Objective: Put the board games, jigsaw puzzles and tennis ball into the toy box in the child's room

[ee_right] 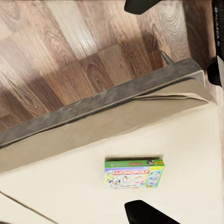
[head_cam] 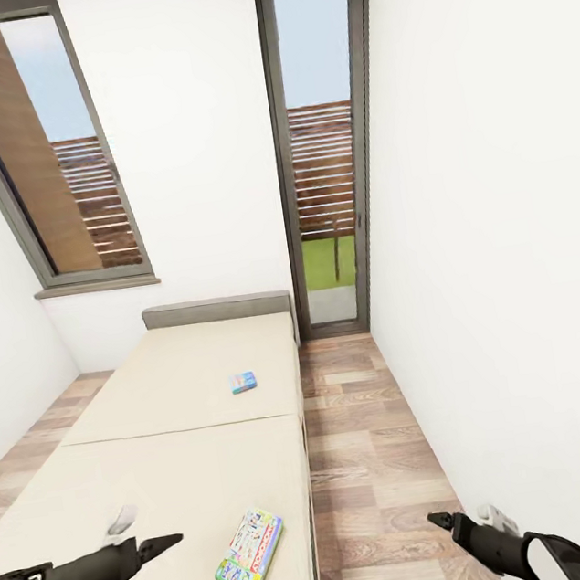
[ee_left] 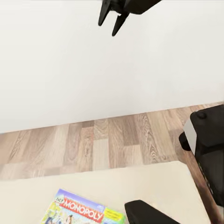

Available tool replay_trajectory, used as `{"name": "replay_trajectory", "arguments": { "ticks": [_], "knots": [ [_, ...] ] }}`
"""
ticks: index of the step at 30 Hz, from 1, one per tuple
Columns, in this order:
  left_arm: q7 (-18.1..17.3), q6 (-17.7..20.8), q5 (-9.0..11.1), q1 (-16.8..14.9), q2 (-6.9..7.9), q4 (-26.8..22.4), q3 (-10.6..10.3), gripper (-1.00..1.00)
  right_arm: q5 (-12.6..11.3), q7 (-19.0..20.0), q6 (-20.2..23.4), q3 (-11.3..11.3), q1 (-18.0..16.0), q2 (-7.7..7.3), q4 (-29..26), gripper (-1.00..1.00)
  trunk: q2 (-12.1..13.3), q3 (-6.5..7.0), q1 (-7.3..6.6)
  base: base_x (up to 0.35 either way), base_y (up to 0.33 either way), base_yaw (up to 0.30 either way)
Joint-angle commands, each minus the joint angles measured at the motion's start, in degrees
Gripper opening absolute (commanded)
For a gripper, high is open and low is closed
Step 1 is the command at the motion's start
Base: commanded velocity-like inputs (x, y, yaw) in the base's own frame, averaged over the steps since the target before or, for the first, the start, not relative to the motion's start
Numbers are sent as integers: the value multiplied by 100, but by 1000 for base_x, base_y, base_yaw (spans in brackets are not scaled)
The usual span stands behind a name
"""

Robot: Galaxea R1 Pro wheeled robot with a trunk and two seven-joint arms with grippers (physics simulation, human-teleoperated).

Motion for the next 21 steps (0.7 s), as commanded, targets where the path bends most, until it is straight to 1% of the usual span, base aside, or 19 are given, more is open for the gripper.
{"name": "replay_trajectory", "arguments": {
  "ticks": [1, 3, 4, 6, 7, 9, 10, 12, 13, 16, 18, 21],
  "knots": [
    [185, 56, -2, -63, -23, -3, -18, 100, 5, 9, -52, -18, -6, 7, -1, 100, -14, -14, 4, 0, 0, 0],
    [369, 57, -2, -112, -37, -4, -55, 100, 18, 7, -114, -16, -6, 9, 0, 100, -14, -14, 4, 0, 0, 0],
    [543, 57, -1, -148, -46, -4, -105, 100, 32, 6, -154, -15, -6, 8, 3, 100, -14, -14, 4, 0, 0, 0],
    [704, 57, -1, -185, -51, -5, -157, 100, 68, 5, -182, -14, -6, 8, 3, 100, -14, -14, 4, 0, 0, 0],
    [857, 57, 1, -247, -60, -5, -206, 100, 133, 5, -201, -15, -6, 10, 6, 100, -14, -14, 4, 0, 0, 0],
    [1003, 57, 2, -331, -78, -5, -242, 100, 231, 3, -218, -17, -6, 11, 8, 100, -14, -14, 4, 0, 0, 0],
    [1138, 57, -4, -422, -104, -5, -277, 100, 346, -6, -237, -20, -6, 12, 10, 100, -14, -14, 4, 0, 0, 0],
    [1261, 54, -9, -506, -133, -5, -300, 100, 463, -23, -264, -23, -6, 13, 11, 100, -14, -14, 4, 0, 0, 0],
    [1364, 52, -10, -570, -158, -5, -316, 100, 558, -39, -305, -26, -6, 13, 11, 100, -14, -14, 4, 0, 0, 0],
    [1522, 55, -1, -644, -187, -5, -335, 100, 660, -57, -398, -28, -6, 13, 12, 100, -14, -14, 4, 0, 0, 0],
    [1577, 56, 1, -666, -199, -5, -340, 100, 687, -63, -425, -29, -6, 14, 12, 100, -14, -14, 4, 0, 0, 0],
    [1677, 57, -2, -741, -261, -5, -346, 100, 715, -70, -456, -29, -6, 14, 12, 100, -14, -14, 4, 0, 0, 0]
  ]
}}
